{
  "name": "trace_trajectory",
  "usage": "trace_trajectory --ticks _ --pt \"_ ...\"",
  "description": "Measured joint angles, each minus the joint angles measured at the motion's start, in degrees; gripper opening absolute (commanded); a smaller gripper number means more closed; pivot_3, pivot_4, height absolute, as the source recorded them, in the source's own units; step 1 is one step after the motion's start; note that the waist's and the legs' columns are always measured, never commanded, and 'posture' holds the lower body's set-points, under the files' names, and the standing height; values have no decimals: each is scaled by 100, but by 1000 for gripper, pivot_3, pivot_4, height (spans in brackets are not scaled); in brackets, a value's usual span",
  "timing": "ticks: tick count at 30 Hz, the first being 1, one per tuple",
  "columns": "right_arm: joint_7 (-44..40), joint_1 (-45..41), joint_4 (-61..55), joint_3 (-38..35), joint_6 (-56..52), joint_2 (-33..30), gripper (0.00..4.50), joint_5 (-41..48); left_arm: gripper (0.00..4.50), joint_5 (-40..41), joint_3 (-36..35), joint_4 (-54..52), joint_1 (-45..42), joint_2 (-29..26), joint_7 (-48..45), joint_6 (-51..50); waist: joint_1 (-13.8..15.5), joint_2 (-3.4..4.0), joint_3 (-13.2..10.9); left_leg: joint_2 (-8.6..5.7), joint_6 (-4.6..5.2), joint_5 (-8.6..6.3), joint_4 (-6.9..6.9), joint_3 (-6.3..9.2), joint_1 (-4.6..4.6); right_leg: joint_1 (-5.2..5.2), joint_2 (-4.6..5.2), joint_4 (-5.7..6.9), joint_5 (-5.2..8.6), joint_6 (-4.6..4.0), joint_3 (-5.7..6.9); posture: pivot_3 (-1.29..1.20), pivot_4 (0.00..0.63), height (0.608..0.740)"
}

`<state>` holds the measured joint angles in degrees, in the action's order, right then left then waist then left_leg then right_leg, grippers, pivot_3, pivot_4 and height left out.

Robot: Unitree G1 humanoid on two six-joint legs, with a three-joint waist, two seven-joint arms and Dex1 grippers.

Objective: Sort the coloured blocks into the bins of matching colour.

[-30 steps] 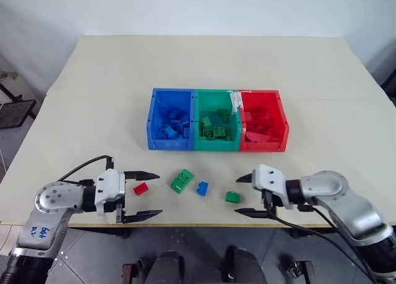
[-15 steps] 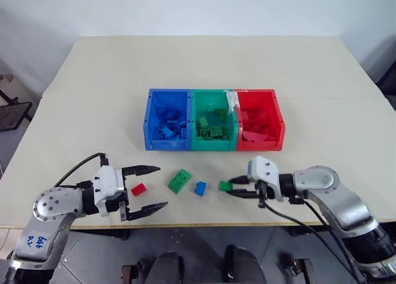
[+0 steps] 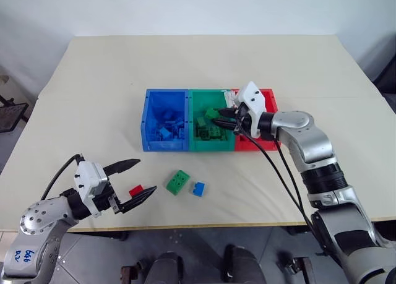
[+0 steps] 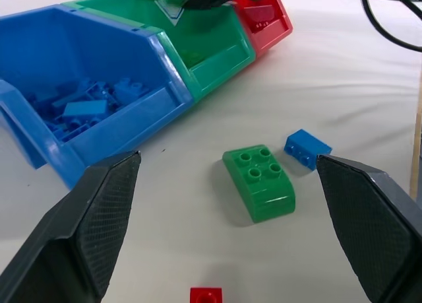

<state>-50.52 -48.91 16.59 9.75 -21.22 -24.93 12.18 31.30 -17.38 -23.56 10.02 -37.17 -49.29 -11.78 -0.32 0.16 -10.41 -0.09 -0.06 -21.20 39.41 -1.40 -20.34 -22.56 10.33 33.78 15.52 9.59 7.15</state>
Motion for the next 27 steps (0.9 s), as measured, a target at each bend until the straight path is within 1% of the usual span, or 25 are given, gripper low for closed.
trace_trajectory --ticks 3,5,10,12,13,16,19,22,24,26,27 --pt "-82 20 -44 -73 123 -7 3790 6 4500 -2 -62 -2 19 -5 -1 0 -4 0 0 1 0 0 -2 0 0 -1 0 0 0 0 2 0 150 740" --pt "-254 180 -315 -157 230 -114 4455 92 4500 -9 -69 4 15 -16 -13 2 14 1 0 1 0 0 -2 1 0 0 0 0 0 0 3 0 150 740" --pt "-1328 1317 -1510 -602 751 -480 4485 929 4500 -97 -133 419 -170 -210 -173 74 22 0 -1 0 0 -1 -5 0 0 3 -1 -4 0 0 7 0 150 740" --pt "-1653 2017 -2120 -847 791 -818 4485 1250 4500 -113 -197 778 -331 -358 -386 172 49 0 0 1 0 -1 -6 2 1 4 -1 -4 0 0 11 0 150 740" --pt "-1747 2268 -2256 -925 796 -971 4485 1307 4500 -120 -232 934 -364 -431 -461 200 44 0 0 1 1 -1 -6 0 1 4 0 -5 0 0 10 0 150 740" --pt "-2079 3510 -2639 -1387 1010 -1509 4485 1427 4500 -149 -259 1494 -688 -560 -703 293 72 -1 0 -1 6 -4 -6 -8 2 8 2 -13 0 0 9 0 150 740" --pt "-2066 4354 -2735 -1869 1084 -1750 4485 1432 4500 -171 -204 1758 -970 -650 -926 360 89 -2 0 0 6 -4 -5 -20 8 8 2 -12 0 0 3 0 150 740" --pt "-1963 4727 -2813 -2260 1237 -1856 4485 1437 4500 -250 -51 1856 -1228 -651 -1096 492 38 -1 0 4 6 -4 -5 -33 19 8 1 -9 0 0 -9 0 150 740" --pt "-1876 4769 -2864 -2357 1237 -1856 4485 1462 4500 -321 76 1939 -1313 -647 -1183 569 17 -1 0 5 6 -4 -7 -38 21 6 0 -7 0 0 -12 0 150 740" --pt "-1796 4767 -2987 -2382 1237 -1855 4485 1522 4500 -396 270 1950 -1380 -645 -1269 624 26 -1 0 5 6 -4 -7 -38 21 5 0 -7 0 0 -13 0 150 740" --pt "-1787 4817 -3097 -2416 1238 -1867 4485 1595 4500 -504 562 1882 -1452 -728 -1455 603 33 -1 0 4 6 -4 -7 -38 19 5 1 -8 0 0 -13 0 150 740"
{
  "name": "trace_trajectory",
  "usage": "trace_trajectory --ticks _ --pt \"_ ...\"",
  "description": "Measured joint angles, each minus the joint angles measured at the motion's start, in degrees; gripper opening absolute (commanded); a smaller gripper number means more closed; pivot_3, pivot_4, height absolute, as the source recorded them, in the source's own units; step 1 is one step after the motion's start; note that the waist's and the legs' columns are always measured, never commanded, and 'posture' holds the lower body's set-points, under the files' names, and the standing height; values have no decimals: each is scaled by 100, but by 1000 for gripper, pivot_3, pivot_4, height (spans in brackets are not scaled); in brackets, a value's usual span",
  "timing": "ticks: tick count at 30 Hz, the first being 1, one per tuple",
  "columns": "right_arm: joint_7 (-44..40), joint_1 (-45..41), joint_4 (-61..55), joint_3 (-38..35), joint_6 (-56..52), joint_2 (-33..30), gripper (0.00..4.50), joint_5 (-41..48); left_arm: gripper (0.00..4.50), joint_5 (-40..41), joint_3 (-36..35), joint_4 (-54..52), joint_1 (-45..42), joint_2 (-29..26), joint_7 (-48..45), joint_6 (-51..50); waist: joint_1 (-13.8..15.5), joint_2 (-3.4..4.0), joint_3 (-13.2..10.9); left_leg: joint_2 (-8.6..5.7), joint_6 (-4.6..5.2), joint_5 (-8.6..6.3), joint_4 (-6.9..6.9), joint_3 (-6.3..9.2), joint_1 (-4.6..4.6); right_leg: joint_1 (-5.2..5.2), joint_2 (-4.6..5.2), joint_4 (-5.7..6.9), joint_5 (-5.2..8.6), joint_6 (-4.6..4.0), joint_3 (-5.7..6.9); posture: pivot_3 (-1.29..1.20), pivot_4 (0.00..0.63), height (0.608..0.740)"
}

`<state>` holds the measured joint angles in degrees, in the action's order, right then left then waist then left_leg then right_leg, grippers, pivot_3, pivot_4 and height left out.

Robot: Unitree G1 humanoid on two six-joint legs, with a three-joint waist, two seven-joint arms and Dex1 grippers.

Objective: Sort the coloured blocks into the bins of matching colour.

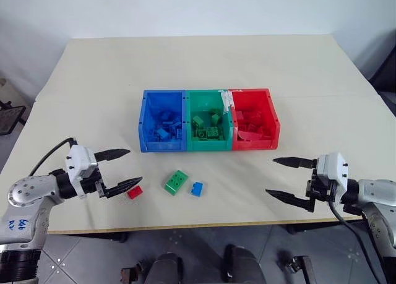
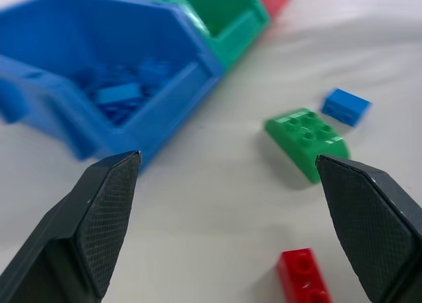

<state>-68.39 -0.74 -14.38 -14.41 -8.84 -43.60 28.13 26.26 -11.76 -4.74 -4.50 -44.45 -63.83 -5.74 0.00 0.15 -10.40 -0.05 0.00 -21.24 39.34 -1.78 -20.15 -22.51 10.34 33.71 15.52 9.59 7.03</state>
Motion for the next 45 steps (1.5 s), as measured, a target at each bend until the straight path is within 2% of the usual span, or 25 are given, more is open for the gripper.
trace_trajectory --ticks 3,7,11,15,18,20,23,30,31,38,45 --pt "-16 199 -224 -144 -28 -121 4485 126 4500 -132 831 -593 -316 -231 -411 -313 118 -1 -1 -6 6 -3 5 0 -6 2 4 -7 -1 1 0 0 150 740" --pt "-69 534 -578 -319 -68 -235 4485 276 4500 -353 1780 -1092 -1413 83 -342 -948 199 -1 0 -7 13 -7 32 2 -12 10 3 -4 -1 1 0 0 150 740" --pt "-110 934 -777 -431 -78 -342 4485 270 4500 -1137 2902 -1104 -2253 552 -218 -1143 207 -2 -1 -8 17 -10 37 -6 -12 9 2 -4 -1 2 -6 0 150 740" --pt "-51 1175 -873 -522 -111 -348 4485 274 4500 -1758 3395 -951 -2640 578 -173 -1257 136 -2 -1 -4 18 -10 30 -12 -9 5 -1 -5 -1 1 -10 0 150 740" --pt "7 1492 -1074 -652 -146 -383 4485 274 4500 -2558 3819 -571 -3097 716 173 -1576 194 -4 -2 -7 21 -11 42 -13 -15 8 0 -10 -1 2 -11 0 150 740" --pt "54 1613 -1173 -678 -180 -384 4485 275 4500 -2704 3898 -497 -3172 811 236 -1734 209 -4 -2 -7 33 -18 57 -14 -21 8 1 -10 -1 2 -14 0 150 740" --pt "128 1844 -1302 -823 -231 -383 4500 276 3931 -2723 4006 -502 -3159 830 107 -1824 220 -4 -2 -7 36 -23 61 -16 -22 6 1 -11 -1 3 -15 0 150 740" --pt "271 2019 -1406 -908 -237 -383 4500 272 1669 -2664 4010 -606 -3116 901 -39 -2115 260 -4 -2 -6 36 -24 69 -18 -21 7 1 -9 -1 2 -19 0 150 740" --pt "279 2020 -1407 -909 -237 -383 4500 272 1450 -2668 4009 -606 -3116 881 -66 -2101 265 -4 -2 -6 36 -24 69 -19 -21 7 1 -10 -1 2 -19 0 150 740" --pt "379 2060 -1416 -909 -218 -325 4500 252 1444 -2482 3744 -507 -3000 1175 99 -1846 297 -4 -2 -7 37 -24 72 -20 -22 8 2 -9 -1 2 -20 0 150 740" --pt "1065 1675 -1641 -906 -132 294 4500 490 1444 -1869 1995 -147 -2851 1648 1207 -1656 256 -3 -2 -4 36 -24 71 -18 -16 6 1 2 -1 3 -20 0 150 740"
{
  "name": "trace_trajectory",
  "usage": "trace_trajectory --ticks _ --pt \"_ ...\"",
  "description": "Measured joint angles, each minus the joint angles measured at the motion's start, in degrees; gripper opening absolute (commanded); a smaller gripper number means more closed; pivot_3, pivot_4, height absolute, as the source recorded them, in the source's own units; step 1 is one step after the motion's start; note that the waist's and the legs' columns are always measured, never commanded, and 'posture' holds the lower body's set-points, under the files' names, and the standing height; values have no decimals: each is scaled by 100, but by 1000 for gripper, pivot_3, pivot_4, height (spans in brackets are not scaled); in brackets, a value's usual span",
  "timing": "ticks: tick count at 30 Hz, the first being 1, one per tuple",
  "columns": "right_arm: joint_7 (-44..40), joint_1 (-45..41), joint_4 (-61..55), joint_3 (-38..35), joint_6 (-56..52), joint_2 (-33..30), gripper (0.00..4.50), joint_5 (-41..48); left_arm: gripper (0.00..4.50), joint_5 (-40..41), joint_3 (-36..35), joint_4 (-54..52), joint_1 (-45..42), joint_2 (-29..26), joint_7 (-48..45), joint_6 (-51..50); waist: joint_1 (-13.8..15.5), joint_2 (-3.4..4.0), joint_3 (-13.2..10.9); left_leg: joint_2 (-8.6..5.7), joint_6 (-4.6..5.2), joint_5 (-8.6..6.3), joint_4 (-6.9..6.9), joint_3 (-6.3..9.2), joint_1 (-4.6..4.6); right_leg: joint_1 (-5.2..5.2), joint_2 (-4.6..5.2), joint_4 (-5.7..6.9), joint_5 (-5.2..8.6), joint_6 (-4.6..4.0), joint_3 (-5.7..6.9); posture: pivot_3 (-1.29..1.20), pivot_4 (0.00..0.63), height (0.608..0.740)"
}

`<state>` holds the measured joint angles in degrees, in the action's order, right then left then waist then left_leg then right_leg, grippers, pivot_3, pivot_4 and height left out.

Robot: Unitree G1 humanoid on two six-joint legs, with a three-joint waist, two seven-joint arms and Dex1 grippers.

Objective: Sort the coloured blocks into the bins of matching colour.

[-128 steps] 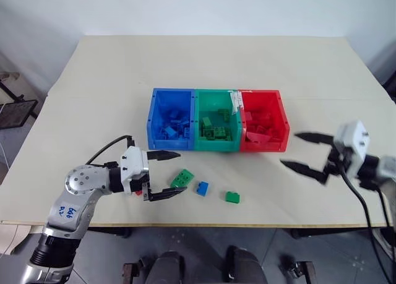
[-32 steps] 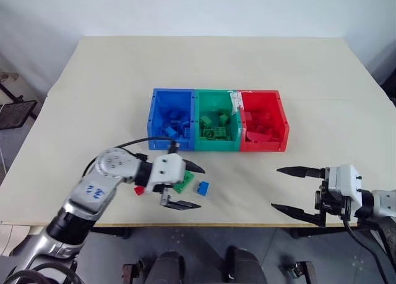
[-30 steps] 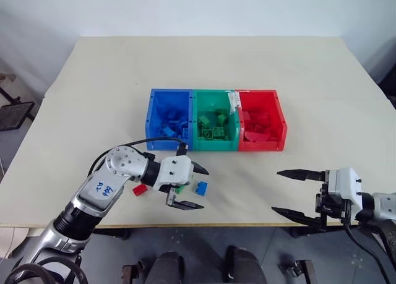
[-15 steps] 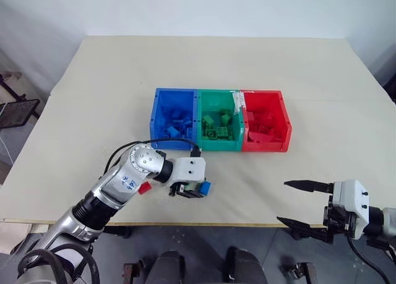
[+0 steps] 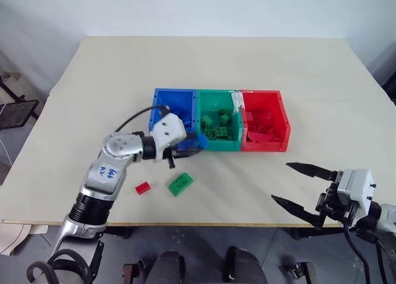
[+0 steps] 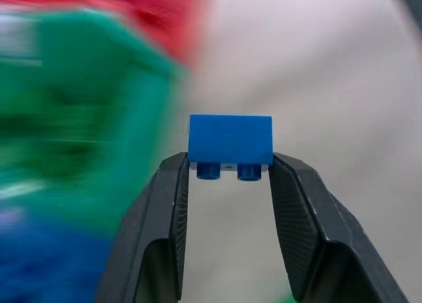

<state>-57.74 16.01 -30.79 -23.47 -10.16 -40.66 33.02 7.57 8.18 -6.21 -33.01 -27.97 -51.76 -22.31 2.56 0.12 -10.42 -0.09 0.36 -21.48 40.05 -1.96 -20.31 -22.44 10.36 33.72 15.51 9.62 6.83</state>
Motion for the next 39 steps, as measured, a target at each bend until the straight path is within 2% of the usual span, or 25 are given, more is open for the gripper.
trace_trajectory --ticks 3,5,10,12,13,17,20,26,32,37,39 --pt "174 -139 -78 21 -51 31 4500 109 1444 14 -303 105 0 16 291 97 39 -1 0 -4 0 0 2 0 0 3 2 -2 -3 6 0 0 150 740" --pt "635 -990 -67 168 -310 222 4500 421 1444 -46 -710 913 -354 155 935 413 16 -5 0 -3 0 1 12 -1 -1 2 1 -1 -6 4 -3 0 150 740" --pt "762 -1488 -46 399 -528 137 4500 473 1444 38 -904 1351 -621 322 1162 394 44 -5 1 -4 -1 -10 1 0 -1 -2 2 2 -12 17 7 0 150 740" --pt "713 -1541 -42 441 -565 20 4500 470 2167 79 -903 1506 -625 423 1213 241 30 -7 0 -5 3 -12 -2 -1 -4 -4 1 -4 -16 23 13 0 150 740" --pt "675 -1539 -31 447 -579 -13 4500 465 2357 123 -910 1532 -638 456 1234 193 32 -8 -1 -4 4 -13 -2 0 -4 -4 2 -3 -16 24 14 0 150 740" --pt "500 -1511 77 481 -602 -168 4500 411 3644 222 -944 1547 -683 457 1246 105 20 -8 -1 -4 4 -14 2 -2 -5 -2 2 -5 -16 24 13 0 150 740" --pt "350 -1503 149 506 -609 -209 4500 408 4474 419 -1033 1358 -472 276 997 268 -6 -8 0 -1 4 -14 1 -3 -3 -3 1 -3 -16 24 12 0 150 740" --pt "-114 -1646 506 748 -504 -363 4500 246 4474 1107 -1650 1095 555 -710 -386 1180 -172 -7 0 5 0 -15 -5 -4 3 -5 0 -1 -16 23 11 0 150 740" --pt "-711 -2143 941 1431 -208 -438 4500 -107 4474 1408 -2592 1331 1638 -1696 -1021 1596 -193 -6 0 3 0 -16 -2 -6 5 -4 3 -2 -16 23 8 0 150 740" --pt "-945 -2438 1225 1730 -82 -339 4500 -165 4474 1388 -2922 1856 2368 -1995 -1195 1855 -116 -13 -3 4 0 -17 1 -4 1 -3 2 -4 -16 23 10 0 150 740" --pt "-1009 -2490 1354 1812 20 -320 4500 -207 4474 1407 -3019 1663 2569 -2030 -1172 1811 -106 -13 -3 3 1 -20 1 -2 1 -3 5 -1 -16 23 10 0 150 740"
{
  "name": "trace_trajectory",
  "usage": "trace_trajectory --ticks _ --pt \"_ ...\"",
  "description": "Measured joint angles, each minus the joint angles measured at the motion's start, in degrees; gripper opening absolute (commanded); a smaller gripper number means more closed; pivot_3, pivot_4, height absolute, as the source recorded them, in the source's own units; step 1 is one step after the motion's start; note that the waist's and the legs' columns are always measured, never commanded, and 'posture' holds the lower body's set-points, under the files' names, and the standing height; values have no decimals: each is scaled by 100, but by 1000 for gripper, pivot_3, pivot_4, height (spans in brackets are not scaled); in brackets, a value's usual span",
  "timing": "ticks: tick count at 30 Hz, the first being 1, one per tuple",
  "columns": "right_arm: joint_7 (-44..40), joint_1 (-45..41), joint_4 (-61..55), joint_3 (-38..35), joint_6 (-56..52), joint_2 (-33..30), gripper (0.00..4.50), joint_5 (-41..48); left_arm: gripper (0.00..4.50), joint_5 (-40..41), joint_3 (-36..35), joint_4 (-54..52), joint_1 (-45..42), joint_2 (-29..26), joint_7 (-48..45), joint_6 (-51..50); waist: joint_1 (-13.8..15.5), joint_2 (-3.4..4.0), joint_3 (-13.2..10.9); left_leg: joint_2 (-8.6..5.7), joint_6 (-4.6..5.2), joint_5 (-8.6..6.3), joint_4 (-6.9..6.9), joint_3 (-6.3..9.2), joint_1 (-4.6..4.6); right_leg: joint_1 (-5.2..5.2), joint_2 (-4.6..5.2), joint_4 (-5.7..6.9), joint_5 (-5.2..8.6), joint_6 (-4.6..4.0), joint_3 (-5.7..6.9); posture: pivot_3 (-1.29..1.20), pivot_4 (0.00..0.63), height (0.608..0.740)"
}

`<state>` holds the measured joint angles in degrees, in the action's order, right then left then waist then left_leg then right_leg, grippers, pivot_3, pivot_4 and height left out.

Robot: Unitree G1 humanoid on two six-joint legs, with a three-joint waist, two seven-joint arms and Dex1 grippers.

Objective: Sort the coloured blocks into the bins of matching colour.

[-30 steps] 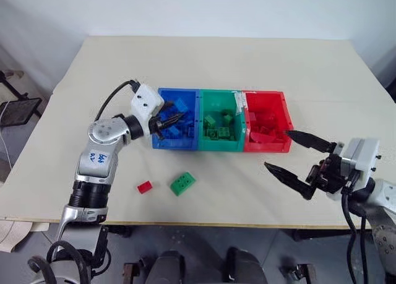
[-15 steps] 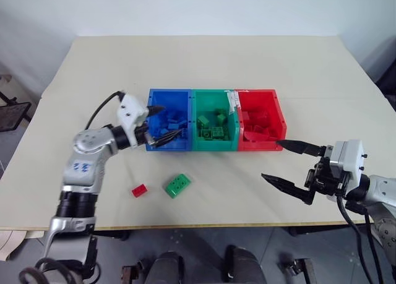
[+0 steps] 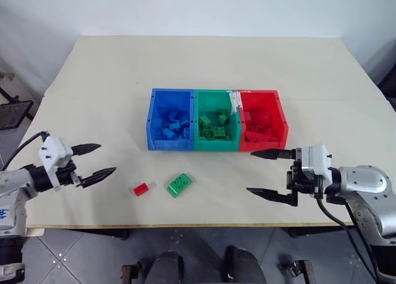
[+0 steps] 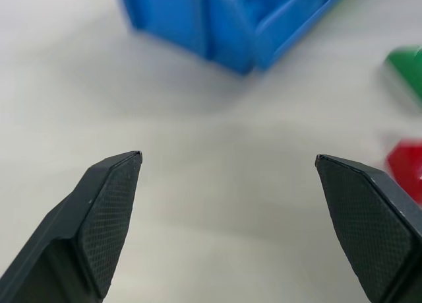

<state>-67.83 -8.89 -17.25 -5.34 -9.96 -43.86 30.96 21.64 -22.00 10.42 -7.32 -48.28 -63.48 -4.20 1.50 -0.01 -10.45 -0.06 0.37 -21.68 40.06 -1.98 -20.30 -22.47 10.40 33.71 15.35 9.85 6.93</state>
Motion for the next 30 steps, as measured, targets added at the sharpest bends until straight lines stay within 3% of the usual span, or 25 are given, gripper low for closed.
trace_trajectory --ticks 6,11,17,24,27,30 --pt "-204 134 467 11 439 32 4500 -154 4474 399 707 -2484 695 -301 30 -1318 -29 -2 1 2 -4 -11 -4 -7 7 -1 0 3 -1 1 0 0 150 740" --pt "-297 344 653 -141 633 -1 4500 -224 4474 389 1697 -3892 136 -468 908 -3099 1 7 0 7 -5 -10 4 -11 9 4 -6 2 0 -1 -7 0 150 740" --pt "-240 538 510 -188 626 -3 4500 -260 4474 240 2612 -4361 -687 250 2431 -5000 -24 6 0 7 -7 -11 0 -11 10 -3 -7 7 0 -1 -8 0 150 740" --pt "-123 985 141 -219 607 -3 4500 -258 4474 33 3236 -4548 -795 312 2877 -5450 7 6 0 5 -7 -11 8 -11 7 7 -7 -9 0 -1 -9 0 150 740" --pt "-36 1053 65 -262 604 -4 4500 -258 3855 -130 3444 -4489 -1006 331 2955 -5495 18 7 0 5 -6 -10 9 -11 8 8 -7 -11 2 -4 -11 0 150 740" --pt "30 1136 24 -296 603 -4 4500 -258 2915 -218 3496 -4378 -1058 352 2965 -5416 8 9 2 5 -6 -11 6 -12 10 8 -7 -10 2 -4 -12 0 150 740"
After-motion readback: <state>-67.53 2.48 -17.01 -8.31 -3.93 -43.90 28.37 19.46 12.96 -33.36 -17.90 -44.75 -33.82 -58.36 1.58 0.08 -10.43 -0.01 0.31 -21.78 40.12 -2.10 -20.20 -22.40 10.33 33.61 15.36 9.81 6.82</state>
